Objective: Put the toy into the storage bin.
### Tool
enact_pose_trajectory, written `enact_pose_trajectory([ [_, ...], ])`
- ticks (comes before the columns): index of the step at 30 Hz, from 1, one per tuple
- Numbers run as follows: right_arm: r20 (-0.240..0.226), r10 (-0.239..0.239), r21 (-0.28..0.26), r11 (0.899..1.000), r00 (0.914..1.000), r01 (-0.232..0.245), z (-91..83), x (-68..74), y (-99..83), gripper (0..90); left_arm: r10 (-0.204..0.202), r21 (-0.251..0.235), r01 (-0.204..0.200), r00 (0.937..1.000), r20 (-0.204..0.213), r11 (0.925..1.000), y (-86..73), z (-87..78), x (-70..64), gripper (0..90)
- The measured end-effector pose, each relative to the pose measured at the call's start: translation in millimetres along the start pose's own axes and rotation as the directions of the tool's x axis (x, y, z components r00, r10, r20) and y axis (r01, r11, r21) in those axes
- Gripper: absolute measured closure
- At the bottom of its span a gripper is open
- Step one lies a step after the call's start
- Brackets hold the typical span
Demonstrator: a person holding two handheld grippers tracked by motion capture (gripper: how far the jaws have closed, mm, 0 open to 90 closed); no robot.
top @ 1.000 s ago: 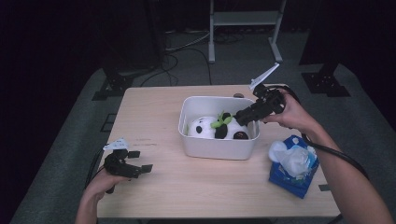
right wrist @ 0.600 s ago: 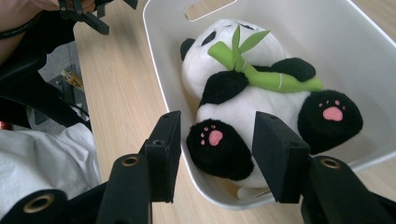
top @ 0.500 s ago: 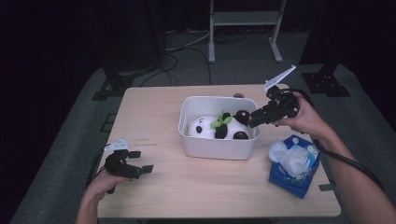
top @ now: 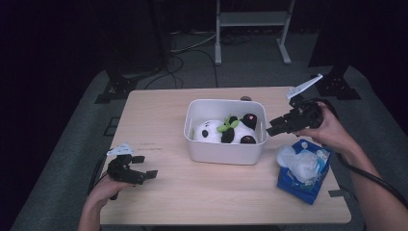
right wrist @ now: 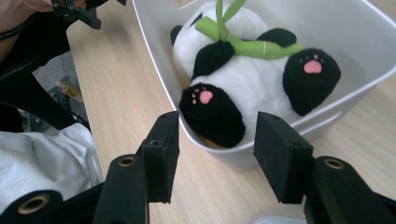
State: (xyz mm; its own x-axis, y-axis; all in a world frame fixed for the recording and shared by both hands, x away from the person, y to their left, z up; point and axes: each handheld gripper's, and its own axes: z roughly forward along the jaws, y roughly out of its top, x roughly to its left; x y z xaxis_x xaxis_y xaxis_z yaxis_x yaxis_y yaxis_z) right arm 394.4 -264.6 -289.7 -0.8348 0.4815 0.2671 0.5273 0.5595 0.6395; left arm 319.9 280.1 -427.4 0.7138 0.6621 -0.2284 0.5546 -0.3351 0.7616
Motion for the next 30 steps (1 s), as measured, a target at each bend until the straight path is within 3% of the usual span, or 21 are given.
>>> enact_pose_trajectory([
  [30, -0.006, 0.112, -0.040, 0.993, 0.9937, -0.112, 5.8, -2.7, -75.0, 47.2, 0.007, 0.011, -0.007, 1.0000, -0.001, 0.9999, -0.7, -0.1, -1.7, 6.7],
])
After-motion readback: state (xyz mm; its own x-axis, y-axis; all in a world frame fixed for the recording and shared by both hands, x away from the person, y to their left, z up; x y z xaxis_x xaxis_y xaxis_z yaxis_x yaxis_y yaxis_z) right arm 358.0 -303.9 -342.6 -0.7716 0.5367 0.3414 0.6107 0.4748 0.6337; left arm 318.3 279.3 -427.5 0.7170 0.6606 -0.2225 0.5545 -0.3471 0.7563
